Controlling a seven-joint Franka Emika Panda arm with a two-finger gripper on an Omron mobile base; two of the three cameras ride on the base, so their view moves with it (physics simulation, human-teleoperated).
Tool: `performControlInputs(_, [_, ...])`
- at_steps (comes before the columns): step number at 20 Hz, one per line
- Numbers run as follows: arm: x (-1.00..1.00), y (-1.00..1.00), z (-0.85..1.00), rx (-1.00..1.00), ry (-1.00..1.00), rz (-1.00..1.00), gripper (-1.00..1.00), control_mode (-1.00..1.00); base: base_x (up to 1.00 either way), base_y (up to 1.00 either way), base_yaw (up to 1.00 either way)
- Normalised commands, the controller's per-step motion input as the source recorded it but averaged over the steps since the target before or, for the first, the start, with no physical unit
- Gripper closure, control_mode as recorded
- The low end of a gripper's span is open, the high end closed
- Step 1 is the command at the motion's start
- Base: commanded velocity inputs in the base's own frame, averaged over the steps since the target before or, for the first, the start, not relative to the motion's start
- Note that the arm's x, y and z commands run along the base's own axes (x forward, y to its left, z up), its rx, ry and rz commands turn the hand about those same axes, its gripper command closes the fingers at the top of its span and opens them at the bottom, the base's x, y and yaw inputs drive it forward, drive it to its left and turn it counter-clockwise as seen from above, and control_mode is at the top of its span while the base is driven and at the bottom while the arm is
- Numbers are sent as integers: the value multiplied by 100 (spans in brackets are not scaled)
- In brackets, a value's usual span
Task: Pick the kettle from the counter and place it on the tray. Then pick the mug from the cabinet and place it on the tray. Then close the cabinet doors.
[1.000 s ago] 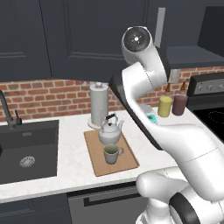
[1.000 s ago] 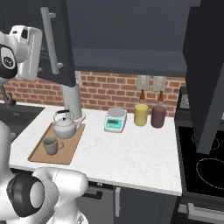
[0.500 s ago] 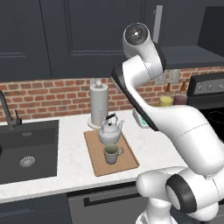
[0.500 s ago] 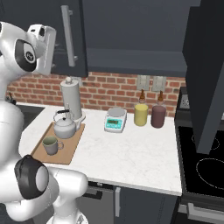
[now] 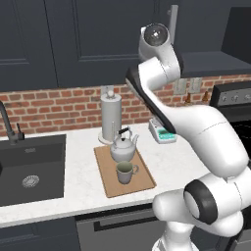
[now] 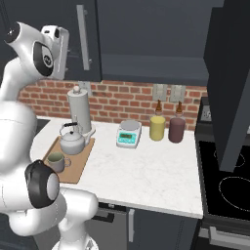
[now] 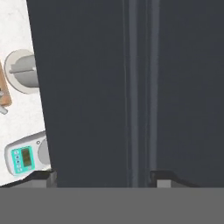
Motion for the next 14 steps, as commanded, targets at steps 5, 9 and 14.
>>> performControlInputs(5, [52, 6, -23, 0, 5, 12, -100, -100, 0, 0, 0])
performControlInputs(9, [6, 2, -26, 0, 2, 13, -100, -100, 0, 0, 0])
performControlInputs(14, [-39, 3, -17, 0, 1, 15, -100, -100, 0, 0, 0])
